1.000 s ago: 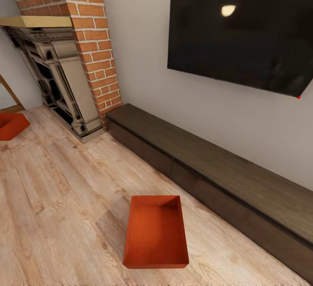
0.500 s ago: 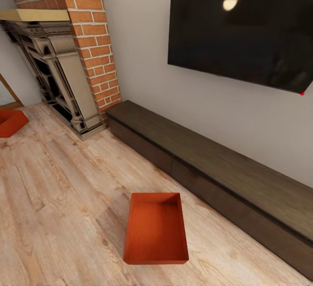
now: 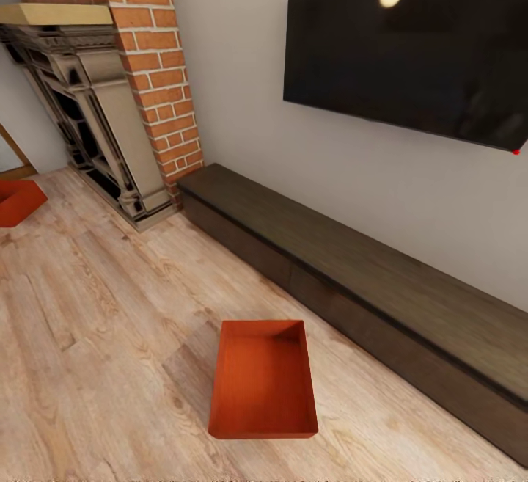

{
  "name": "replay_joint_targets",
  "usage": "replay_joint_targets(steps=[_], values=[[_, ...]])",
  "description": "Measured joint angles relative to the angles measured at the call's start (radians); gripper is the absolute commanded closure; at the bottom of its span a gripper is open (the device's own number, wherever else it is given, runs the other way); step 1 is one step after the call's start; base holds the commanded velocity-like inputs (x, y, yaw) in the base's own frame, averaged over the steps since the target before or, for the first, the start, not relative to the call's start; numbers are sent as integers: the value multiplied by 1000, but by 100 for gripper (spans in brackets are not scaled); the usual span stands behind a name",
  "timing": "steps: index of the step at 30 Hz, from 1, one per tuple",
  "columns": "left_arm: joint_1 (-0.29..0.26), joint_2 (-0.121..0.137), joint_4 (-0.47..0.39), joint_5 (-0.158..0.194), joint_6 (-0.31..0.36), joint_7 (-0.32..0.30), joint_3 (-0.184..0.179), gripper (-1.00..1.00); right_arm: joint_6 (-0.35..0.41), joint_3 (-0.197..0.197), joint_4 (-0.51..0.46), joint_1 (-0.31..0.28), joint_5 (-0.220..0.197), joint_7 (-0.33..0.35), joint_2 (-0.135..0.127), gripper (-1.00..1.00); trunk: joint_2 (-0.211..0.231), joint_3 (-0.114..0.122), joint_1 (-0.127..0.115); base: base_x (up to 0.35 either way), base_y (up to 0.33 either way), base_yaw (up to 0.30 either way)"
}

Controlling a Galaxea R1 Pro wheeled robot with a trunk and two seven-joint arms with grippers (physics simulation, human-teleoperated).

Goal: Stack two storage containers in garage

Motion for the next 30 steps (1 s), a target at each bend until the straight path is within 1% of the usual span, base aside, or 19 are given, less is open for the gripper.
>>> replay_joint_targets(steps=[16,30], values=[[0,-1,-7,4,0,0,3,-100,-1,0,0,0,0,0,0,-100,0,-24,0,0,0,0],[0,-2,0,7,0,0,5,-100,-2,2,0,0,1,1,3,-100,0,-26,0,0,0,0]])
